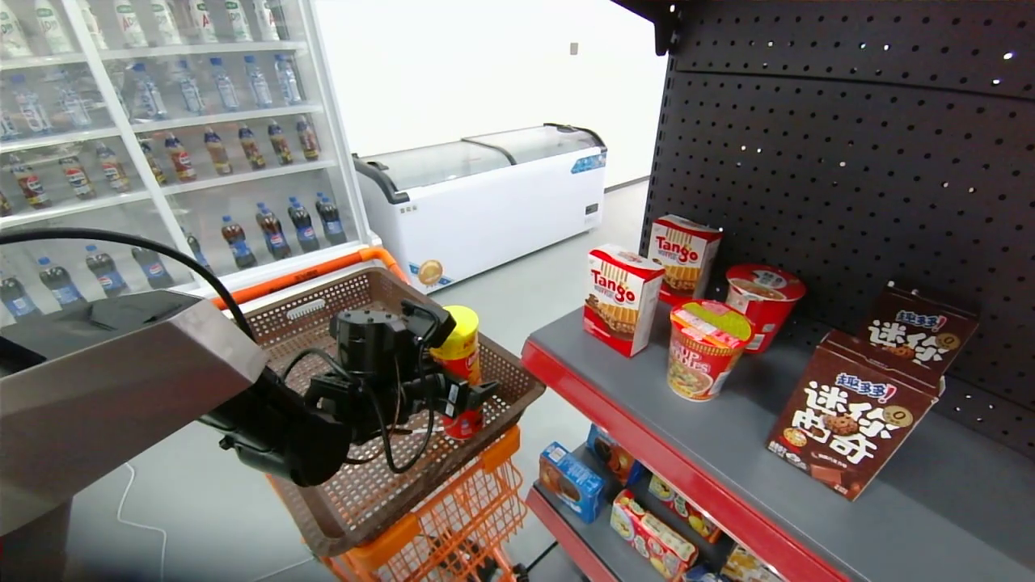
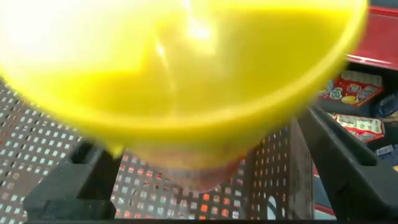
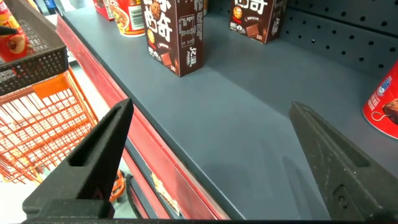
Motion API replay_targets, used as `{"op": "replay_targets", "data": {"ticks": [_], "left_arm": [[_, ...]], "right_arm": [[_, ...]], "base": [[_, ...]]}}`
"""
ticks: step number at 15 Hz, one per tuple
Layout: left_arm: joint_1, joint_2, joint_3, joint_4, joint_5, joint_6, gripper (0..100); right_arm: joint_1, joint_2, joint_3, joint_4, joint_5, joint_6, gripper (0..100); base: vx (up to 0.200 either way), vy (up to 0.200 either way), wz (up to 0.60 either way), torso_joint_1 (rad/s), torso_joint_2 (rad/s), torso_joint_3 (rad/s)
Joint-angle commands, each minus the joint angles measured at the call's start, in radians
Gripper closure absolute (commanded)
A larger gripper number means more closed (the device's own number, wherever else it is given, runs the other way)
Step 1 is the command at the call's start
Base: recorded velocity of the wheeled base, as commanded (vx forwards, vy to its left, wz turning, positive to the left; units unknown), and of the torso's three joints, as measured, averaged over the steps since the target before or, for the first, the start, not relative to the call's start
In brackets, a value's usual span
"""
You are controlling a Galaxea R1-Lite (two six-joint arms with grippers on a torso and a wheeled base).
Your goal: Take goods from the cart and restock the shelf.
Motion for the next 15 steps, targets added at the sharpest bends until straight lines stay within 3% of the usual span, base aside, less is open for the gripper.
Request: {"op": "replay_targets", "data": {"ticks": [1, 2, 4, 10, 12, 15], "left_arm": [[-0.001, 0.017, -0.012, 0.002, -0.001, -0.001, 0], [0.002, 0.019, -0.018, 0.005, -0.003, -0.001, 100], [-0.003, 0.037, -0.059, 0.005, 0.002, -0.004, 100], [0.006, 0.003, -0.064, 0.025, 0.017, -0.007, 100], [0.009, -0.175, -0.081, 0.184, 0.074, -0.012, 100], [0.026, -0.386, -0.069, 0.33, 0.073, -0.021, 100]], "right_arm": [[0.0, 0.0, 0.0, 0.0, 0.0, 0.0, 0], [0.0, 0.0, 0.0, 0.0, 0.0, 0.0, 0], [0.0, 0.0, 0.0, 0.0, 0.0, 0.0, 0], [0.0, 0.0, 0.0, 0.0, 0.0, 0.0, 0], [0.0, 0.0, 0.0, 0.0, 0.0, 0.0, 0], [0.0, 0.0, 0.0, 0.0, 0.0, 0.0, 0]], "base": [[0.0, 0.0, 0.0, 0.0, 0.0, 0.0], [0.0, 0.0, 0.0, 0.0, 0.0, 0.0], [0.0, 0.0, 0.0, 0.0, 0.0, 0.0], [0.0, 0.0, 0.0, 0.0, 0.0, 0.0], [0.0, 0.0, 0.0, 0.0, 0.0, 0.0], [0.0, 0.0, 0.0, 0.0, 0.0, 0.0]]}}
